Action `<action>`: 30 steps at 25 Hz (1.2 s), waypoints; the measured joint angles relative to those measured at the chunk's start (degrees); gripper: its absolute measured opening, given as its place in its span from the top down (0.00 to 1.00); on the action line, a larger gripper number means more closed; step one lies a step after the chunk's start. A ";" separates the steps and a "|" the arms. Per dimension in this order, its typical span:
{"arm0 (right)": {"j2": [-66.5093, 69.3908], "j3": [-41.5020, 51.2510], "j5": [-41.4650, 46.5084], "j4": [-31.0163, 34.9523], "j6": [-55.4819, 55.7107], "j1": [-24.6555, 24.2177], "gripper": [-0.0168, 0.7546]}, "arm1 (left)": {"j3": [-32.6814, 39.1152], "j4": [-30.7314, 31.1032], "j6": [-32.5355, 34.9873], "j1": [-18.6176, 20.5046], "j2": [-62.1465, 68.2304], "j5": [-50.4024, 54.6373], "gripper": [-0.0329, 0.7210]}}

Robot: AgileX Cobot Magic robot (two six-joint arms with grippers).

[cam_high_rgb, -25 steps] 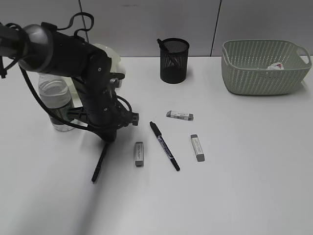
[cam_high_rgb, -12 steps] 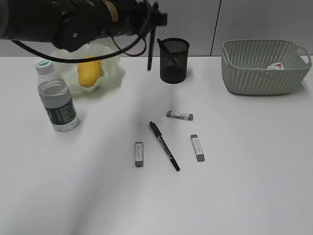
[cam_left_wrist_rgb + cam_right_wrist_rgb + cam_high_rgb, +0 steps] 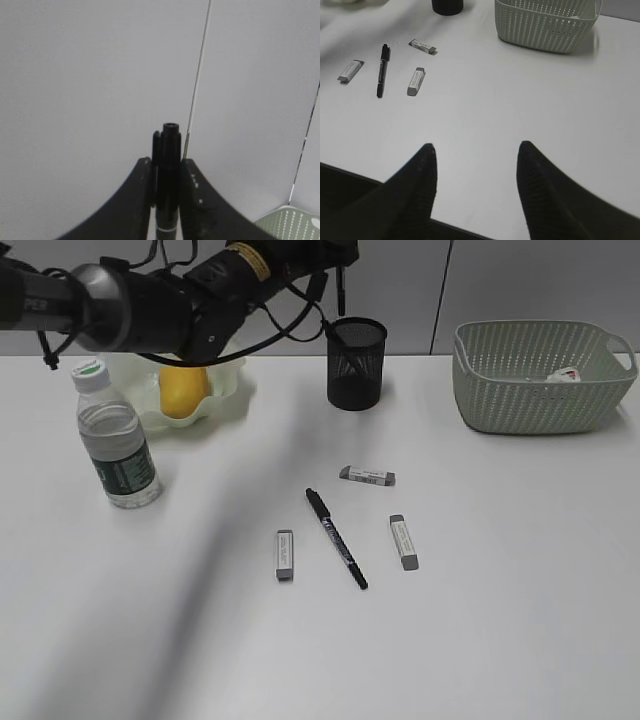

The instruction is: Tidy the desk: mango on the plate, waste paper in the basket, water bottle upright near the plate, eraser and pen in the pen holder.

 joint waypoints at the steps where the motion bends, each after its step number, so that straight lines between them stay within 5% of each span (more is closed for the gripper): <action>1: 0.00 0.00 0.00 0.00 0.06 0.00 0.44 | -2.01 0.00 0.12 -0.16 0.83 -0.21 0.80; 9: 0.00 0.00 0.00 0.00 0.21 0.00 0.44 | -9.06 0.00 0.34 -0.82 7.34 -0.47 0.80; 30: 0.00 0.00 0.00 -0.06 0.23 0.00 0.44 | -9.77 3.99 0.39 -0.96 8.55 0.47 0.76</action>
